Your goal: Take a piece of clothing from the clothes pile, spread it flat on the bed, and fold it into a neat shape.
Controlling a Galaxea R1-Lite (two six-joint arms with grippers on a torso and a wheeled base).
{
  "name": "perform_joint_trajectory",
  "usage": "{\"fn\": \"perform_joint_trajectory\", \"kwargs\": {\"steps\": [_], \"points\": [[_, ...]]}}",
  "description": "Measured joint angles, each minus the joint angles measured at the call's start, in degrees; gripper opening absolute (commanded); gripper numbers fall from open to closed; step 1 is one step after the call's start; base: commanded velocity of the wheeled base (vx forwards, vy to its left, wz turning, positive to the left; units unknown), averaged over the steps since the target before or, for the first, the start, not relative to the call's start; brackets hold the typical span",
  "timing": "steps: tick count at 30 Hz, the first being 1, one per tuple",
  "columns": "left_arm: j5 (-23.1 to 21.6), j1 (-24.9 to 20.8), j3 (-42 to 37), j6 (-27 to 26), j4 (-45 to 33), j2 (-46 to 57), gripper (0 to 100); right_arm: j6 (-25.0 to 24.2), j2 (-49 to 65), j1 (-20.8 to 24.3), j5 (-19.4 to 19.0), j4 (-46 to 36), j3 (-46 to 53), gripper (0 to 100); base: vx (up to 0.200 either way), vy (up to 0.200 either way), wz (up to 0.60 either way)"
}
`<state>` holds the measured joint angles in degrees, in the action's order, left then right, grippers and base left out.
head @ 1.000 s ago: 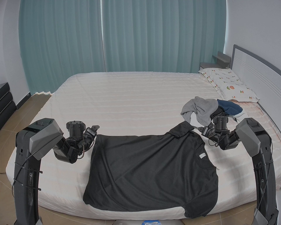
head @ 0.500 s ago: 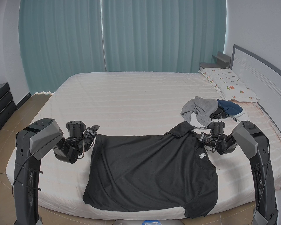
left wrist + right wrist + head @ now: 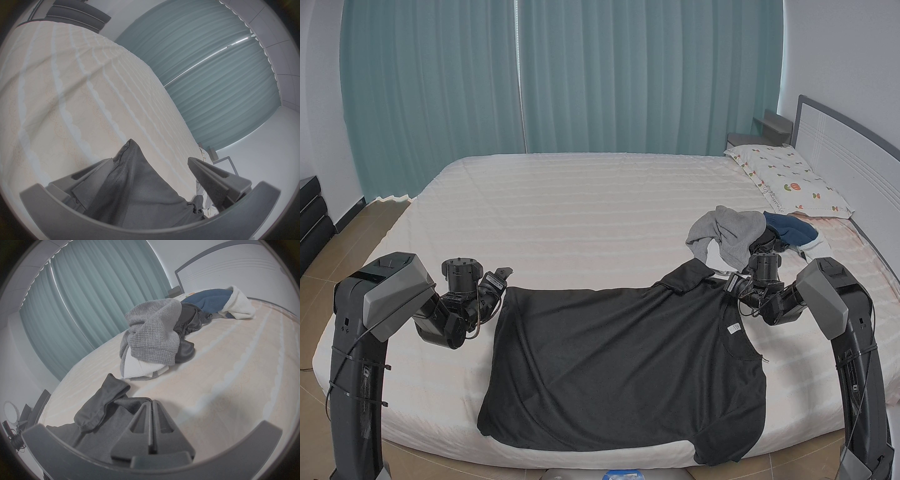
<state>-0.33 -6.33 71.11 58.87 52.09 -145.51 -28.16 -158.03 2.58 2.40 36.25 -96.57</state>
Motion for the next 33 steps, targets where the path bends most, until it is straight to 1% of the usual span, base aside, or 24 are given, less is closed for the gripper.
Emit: {"fn": "perform_joint_trajectory", "kwargs": {"steps": [9, 10, 14, 18, 23, 28, 33], "points": [[-0.05, -0.01, -0.02, 0.00, 0.00, -0.02, 100, 0.06, -1.27, 0.06, 0.93, 0.77, -1.96, 0, 0.000, 0.000, 0.00], [-0.02, -0.01, -0.02, 0.00, 0.00, -0.02, 100, 0.05, -1.45, 0.06, 0.99, 0.77, -2.33, 100, 0.000, 0.000, 0.00], [-0.05, -0.01, -0.02, 0.00, 0.00, -0.02, 100, 0.05, -1.89, 0.06, 1.01, 0.85, -2.60, 100, 0.000, 0.000, 0.00], [-0.07, -0.01, -0.18, 0.00, 0.11, -0.02, 100, 0.60, -1.68, 0.22, 0.93, 0.89, -0.59, 100, 0.000, 0.000, 0.00], [-0.10, -0.01, -0.39, 0.00, 0.18, 0.05, 100, 0.88, -0.24, 0.24, 0.83, 3.97, 2.39, 100, 0.000, 0.000, 0.00], [0.04, -0.01, -0.68, -0.13, 0.49, 0.27, 100, -0.22, 3.67, 0.24, -0.02, 5.79, 11.07, 100, 0.000, 0.000, 0.00], [0.68, -0.23, -1.71, -0.46, 1.01, 1.18, 100, -3.07, 9.87, 0.17, -1.54, 8.22, 24.38, 100, 0.000, 0.000, 0.00]]}}
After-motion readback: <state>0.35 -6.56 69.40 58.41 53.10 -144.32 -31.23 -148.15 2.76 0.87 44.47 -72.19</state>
